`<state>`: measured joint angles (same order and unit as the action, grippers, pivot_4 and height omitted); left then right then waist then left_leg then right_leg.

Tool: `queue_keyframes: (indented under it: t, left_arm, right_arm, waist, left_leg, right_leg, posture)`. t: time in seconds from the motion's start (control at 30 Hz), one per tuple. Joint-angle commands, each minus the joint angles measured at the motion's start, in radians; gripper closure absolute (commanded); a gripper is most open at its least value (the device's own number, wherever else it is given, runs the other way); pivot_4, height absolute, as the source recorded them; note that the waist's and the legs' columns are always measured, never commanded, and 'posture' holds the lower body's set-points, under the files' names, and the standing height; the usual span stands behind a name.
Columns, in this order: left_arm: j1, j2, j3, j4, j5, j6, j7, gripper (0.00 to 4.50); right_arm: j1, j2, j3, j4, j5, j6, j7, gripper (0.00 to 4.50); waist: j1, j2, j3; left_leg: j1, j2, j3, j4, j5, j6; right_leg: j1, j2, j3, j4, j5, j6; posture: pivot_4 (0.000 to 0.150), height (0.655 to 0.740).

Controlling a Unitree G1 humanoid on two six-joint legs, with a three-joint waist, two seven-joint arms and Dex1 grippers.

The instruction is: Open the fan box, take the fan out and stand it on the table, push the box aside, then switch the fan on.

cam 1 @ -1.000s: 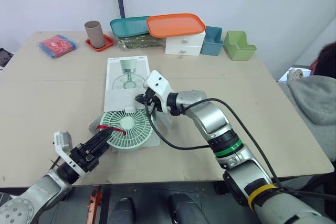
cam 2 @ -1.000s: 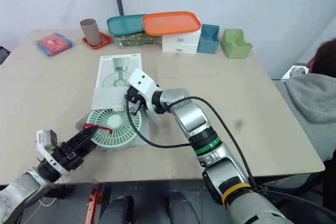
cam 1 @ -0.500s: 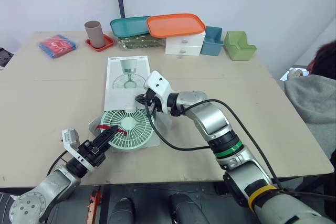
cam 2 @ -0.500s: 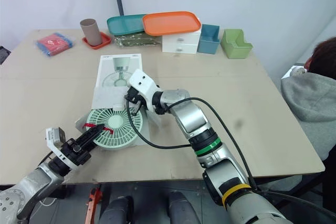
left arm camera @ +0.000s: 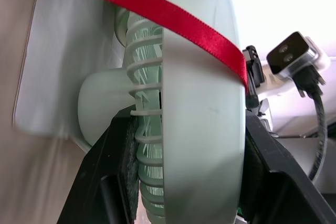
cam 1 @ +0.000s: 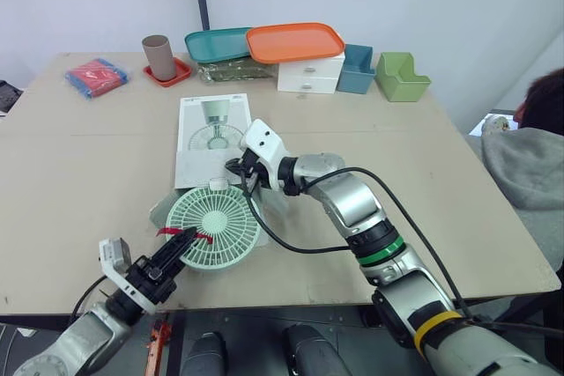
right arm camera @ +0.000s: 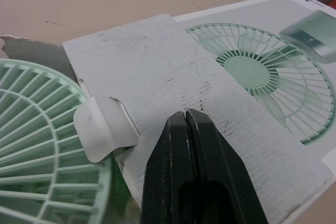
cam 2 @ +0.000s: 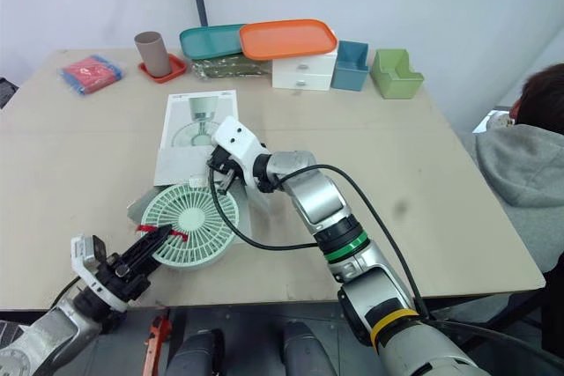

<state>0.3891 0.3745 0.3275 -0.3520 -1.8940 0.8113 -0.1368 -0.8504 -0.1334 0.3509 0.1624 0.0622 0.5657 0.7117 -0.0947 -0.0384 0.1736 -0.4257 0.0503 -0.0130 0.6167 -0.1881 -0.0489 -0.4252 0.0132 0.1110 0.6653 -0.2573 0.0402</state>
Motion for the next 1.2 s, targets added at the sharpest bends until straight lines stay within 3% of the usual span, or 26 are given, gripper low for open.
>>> queue_keyframes:
  t: [0.03, 0.23, 0.43, 0.5, 0.6, 0.63, 0.7, 1.03, 1.2]
  left_arm:
    - [0.071, 0.012, -0.001, -0.024, -0.018, 0.003, 0.021, 2.68]
    - [0.158, 0.023, -0.025, -0.068, 0.000, 0.011, 0.001, 2.68]
    - [0.135, 0.018, -0.020, -0.072, -0.037, -0.027, 0.015, 2.68]
    - [0.146, 0.036, -0.024, -0.090, -0.018, -0.012, -0.004, 1.71]
    - [0.147, 0.040, -0.012, -0.105, -0.015, -0.025, -0.023, 0.92]
    - [0.146, 0.039, -0.007, -0.107, -0.017, -0.036, -0.017, 0.40]
    - [0.154, 0.047, -0.002, -0.122, -0.019, -0.040, -0.016, 0.07]
    - [0.251, 0.077, 0.044, -0.229, 0.041, -0.044, -0.079, 0.07]
    - [0.362, 0.140, 0.150, -0.262, 0.065, -0.032, -0.159, 0.07]
  right_arm:
    - [-0.007, 0.007, 0.000, -0.005, -0.006, -0.013, -0.005, 4.50]
    - [-0.013, 0.011, -0.005, 0.009, -0.012, -0.024, -0.002, 4.50]
    - [-0.012, 0.017, -0.004, 0.013, -0.013, -0.029, -0.003, 4.50]
    - [-0.013, 0.020, -0.004, 0.017, -0.012, -0.031, -0.003, 4.50]
    - [-0.016, 0.023, -0.007, 0.027, -0.015, -0.038, -0.005, 4.50]
    - [-0.018, 0.023, -0.008, 0.030, -0.015, -0.041, -0.005, 4.50]
    - [-0.023, 0.024, -0.011, 0.039, -0.015, -0.048, -0.006, 4.50]
    - [-0.052, 0.037, -0.025, 0.093, -0.009, -0.087, -0.004, 4.50]
    - [-0.065, 0.037, -0.036, 0.101, 0.002, -0.103, 0.009, 4.50]
  waist:
    - [0.000, 0.000, 0.000]
    - [0.000, 0.000, 0.000]
    - [0.002, 0.000, 0.000]
    - [0.001, 0.000, 0.000]
    - [0.000, 0.000, 0.000]
    - [0.000, 0.000, 0.000]
    - [0.000, 0.000, 0.000]
    - [-0.002, -0.001, 0.000]
    - [-0.003, 0.000, 0.001]
  left_leg:
    - [0.000, 0.000, 0.000, 0.000, 0.000, 0.000]
    - [0.000, 0.000, 0.001, 0.001, 0.000, 0.000]
    - [0.001, 0.000, 0.000, 0.001, 0.000, 0.000]
    - [0.001, 0.000, 0.000, 0.001, 0.000, 0.000]
    - [0.001, 0.000, 0.001, 0.001, 0.000, 0.000]
    - [0.001, 0.000, 0.001, 0.001, 0.000, 0.000]
    - [0.001, 0.000, 0.001, 0.001, 0.000, 0.000]
    - [0.001, 0.000, 0.001, 0.001, 0.000, 0.000]
    - [0.000, 0.000, 0.001, 0.001, 0.000, 0.000]
  right_leg:
    - [0.000, 0.000, 0.000, 0.000, -0.001, -0.001]
    - [0.000, 0.000, 0.000, 0.000, -0.001, -0.002]
    - [0.001, 0.000, 0.000, 0.000, -0.001, -0.002]
    - [0.001, 0.000, 0.000, 0.000, -0.001, -0.002]
    - [0.001, 0.000, 0.000, 0.000, 0.000, -0.003]
    - [0.000, 0.000, 0.000, 0.000, -0.001, -0.003]
    - [0.000, 0.000, 0.000, 0.000, -0.001, -0.003]
    - [0.000, 0.000, 0.000, 0.000, -0.001, -0.003]
    - [-0.001, 0.000, 0.000, 0.000, -0.001, -0.003]
  posture:
    - [0.150, 0.7400]
    - [0.150, 0.7400]
    - [0.150, 0.7400]
    - [0.150, 0.7400]
    - [0.150, 0.7400]
    - [0.150, 0.7400]
    - [0.150, 0.7400]
    - [0.150, 0.7400]
    - [0.150, 0.7400]
